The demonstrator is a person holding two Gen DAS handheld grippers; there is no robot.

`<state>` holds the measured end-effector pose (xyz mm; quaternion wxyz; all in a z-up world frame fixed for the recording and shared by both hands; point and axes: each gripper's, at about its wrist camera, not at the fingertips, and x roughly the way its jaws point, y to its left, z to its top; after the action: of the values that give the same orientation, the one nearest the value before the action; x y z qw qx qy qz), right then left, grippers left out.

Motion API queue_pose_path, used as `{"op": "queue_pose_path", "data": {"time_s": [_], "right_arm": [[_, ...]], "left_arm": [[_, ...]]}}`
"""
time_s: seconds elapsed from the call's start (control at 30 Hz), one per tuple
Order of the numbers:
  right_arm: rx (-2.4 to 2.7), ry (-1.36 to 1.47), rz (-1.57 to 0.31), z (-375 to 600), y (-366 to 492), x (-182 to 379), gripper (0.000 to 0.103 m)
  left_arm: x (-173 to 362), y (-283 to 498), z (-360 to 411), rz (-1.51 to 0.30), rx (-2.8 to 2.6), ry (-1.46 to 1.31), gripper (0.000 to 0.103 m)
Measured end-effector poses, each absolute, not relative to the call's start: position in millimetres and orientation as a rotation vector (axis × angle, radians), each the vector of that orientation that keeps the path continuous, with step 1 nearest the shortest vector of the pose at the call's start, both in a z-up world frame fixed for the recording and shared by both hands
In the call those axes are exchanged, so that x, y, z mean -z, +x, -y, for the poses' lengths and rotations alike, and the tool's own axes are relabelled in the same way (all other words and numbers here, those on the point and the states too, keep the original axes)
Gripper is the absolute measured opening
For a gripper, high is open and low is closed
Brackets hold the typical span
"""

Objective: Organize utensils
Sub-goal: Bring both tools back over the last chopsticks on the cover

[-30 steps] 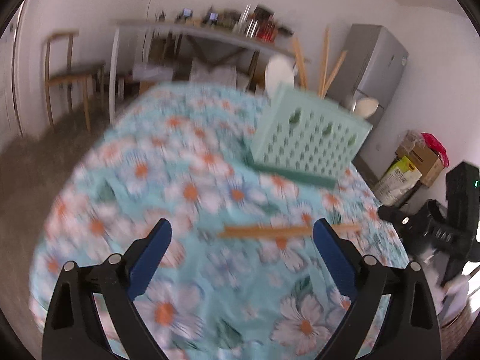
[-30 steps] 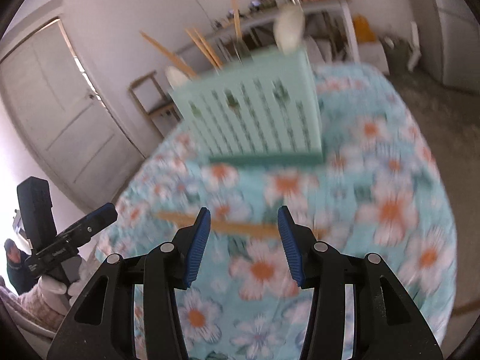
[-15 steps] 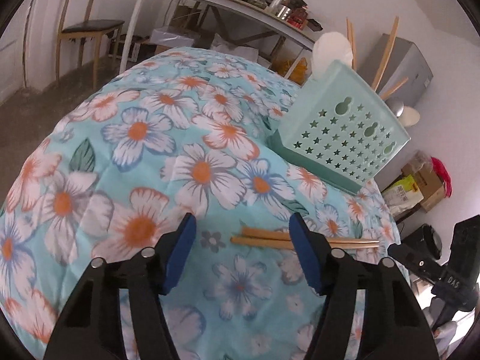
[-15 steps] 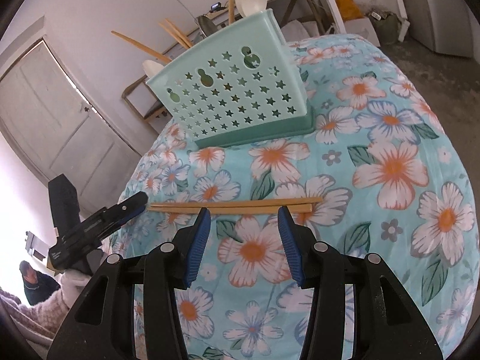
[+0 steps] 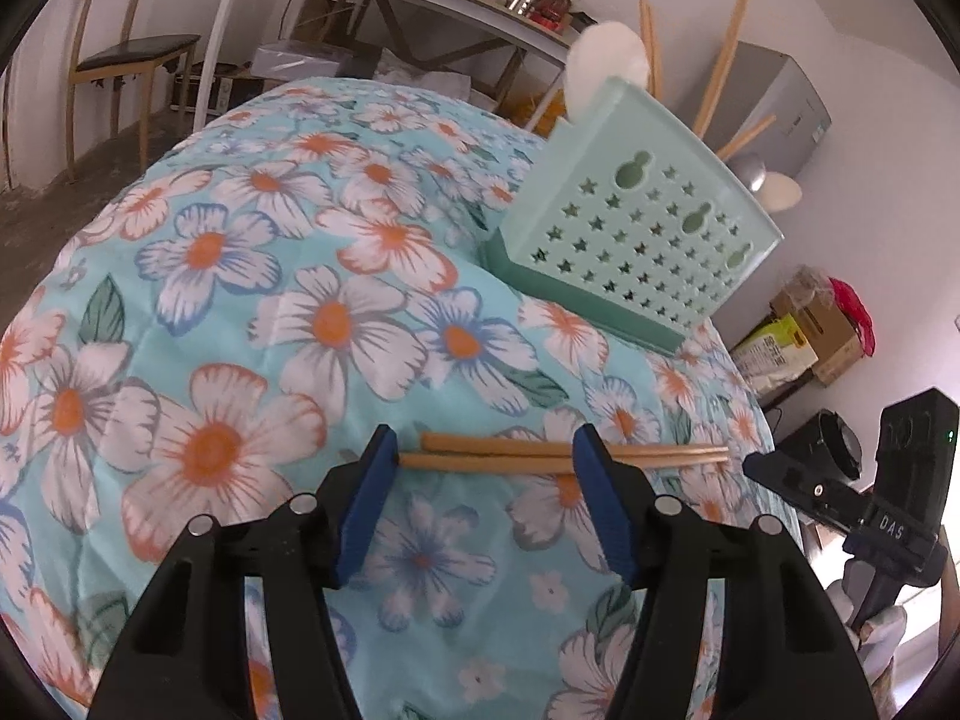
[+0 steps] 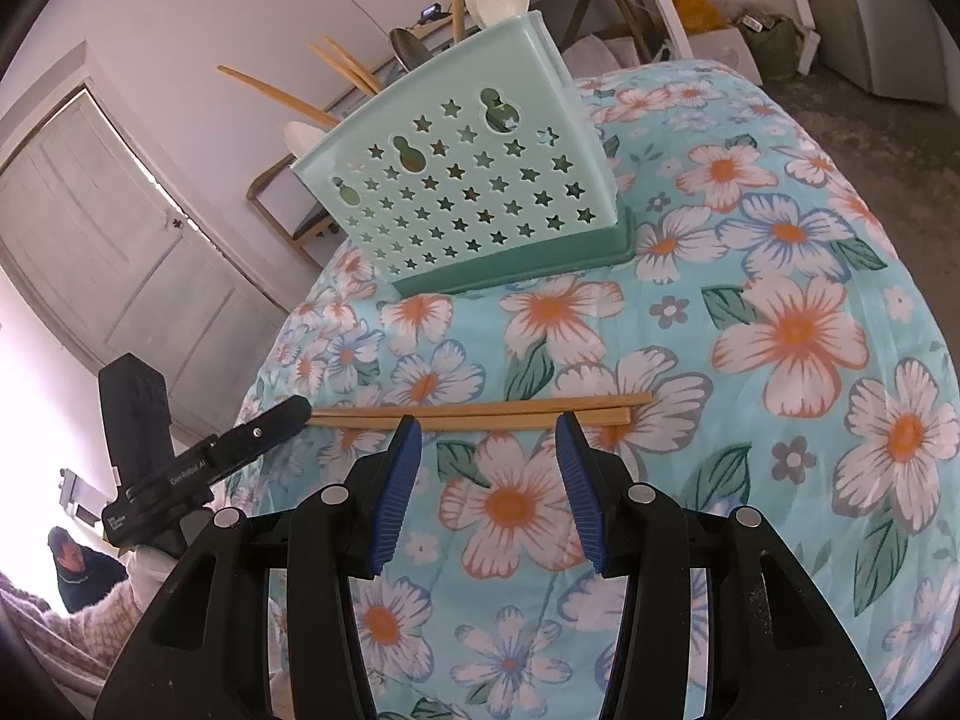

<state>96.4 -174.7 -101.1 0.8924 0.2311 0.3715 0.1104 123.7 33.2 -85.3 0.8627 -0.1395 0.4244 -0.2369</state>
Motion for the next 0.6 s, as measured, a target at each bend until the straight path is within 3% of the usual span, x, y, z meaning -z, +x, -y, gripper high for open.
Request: {"op": "queue_pose_path", "data": {"time_s": [0.6], "right_arm": [[-0.218, 0.468, -0.769, 169, 87, 92, 0.045]], "left_arm": [[83, 81, -26, -0.940, 0.689, -0.265, 0.059]]}}
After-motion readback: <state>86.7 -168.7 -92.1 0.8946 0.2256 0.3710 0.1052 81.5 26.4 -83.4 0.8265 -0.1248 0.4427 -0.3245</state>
